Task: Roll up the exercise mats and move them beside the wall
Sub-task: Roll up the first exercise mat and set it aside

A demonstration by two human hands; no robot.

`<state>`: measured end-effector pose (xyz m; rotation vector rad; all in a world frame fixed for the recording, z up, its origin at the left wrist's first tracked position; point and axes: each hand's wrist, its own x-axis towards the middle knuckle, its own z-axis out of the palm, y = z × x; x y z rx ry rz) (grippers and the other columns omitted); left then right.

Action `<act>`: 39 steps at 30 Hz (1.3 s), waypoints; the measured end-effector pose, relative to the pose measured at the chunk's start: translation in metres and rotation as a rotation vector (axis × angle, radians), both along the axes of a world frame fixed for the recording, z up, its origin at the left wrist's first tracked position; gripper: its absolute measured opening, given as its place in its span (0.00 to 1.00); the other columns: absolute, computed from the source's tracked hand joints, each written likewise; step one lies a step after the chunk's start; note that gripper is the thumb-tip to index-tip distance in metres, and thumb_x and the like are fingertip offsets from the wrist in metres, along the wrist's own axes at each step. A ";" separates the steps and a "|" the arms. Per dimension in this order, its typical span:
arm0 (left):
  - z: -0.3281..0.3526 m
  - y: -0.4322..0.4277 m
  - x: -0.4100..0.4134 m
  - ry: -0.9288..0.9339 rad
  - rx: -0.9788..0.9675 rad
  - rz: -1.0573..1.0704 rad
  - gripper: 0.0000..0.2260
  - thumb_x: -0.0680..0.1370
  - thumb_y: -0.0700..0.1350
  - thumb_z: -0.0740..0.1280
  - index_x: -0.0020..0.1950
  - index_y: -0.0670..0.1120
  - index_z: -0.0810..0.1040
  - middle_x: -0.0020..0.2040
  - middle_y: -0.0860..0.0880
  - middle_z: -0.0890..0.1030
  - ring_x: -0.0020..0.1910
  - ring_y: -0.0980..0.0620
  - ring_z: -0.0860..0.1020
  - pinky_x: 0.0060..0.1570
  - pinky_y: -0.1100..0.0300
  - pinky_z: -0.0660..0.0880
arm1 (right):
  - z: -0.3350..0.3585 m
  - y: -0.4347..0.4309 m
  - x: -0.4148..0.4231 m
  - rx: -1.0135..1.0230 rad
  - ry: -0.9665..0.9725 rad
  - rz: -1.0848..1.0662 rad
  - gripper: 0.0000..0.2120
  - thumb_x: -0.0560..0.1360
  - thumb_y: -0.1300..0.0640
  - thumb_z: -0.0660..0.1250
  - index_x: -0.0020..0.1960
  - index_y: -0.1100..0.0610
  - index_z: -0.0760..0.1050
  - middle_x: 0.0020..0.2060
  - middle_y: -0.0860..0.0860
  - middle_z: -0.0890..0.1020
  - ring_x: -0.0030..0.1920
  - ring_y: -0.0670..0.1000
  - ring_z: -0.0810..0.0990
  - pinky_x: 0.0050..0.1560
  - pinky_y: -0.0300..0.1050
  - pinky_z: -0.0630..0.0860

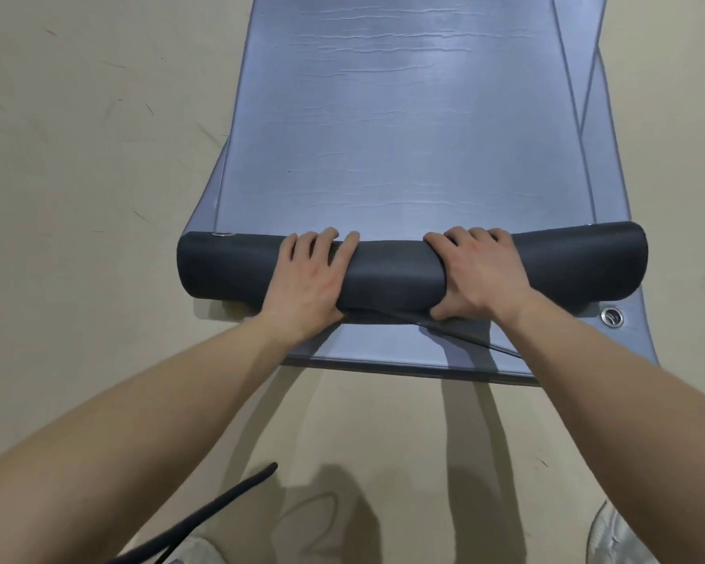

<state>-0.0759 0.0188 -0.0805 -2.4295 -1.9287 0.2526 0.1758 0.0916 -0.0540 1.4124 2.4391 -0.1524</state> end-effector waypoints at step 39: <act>0.072 0.022 -0.001 -0.055 -0.625 0.049 0.40 0.61 0.71 0.78 0.66 0.57 0.68 0.51 0.53 0.79 0.48 0.47 0.77 0.50 0.50 0.78 | 0.057 -0.023 -0.008 -0.359 0.010 -0.068 0.40 0.58 0.31 0.79 0.65 0.43 0.70 0.55 0.46 0.80 0.54 0.54 0.79 0.54 0.52 0.77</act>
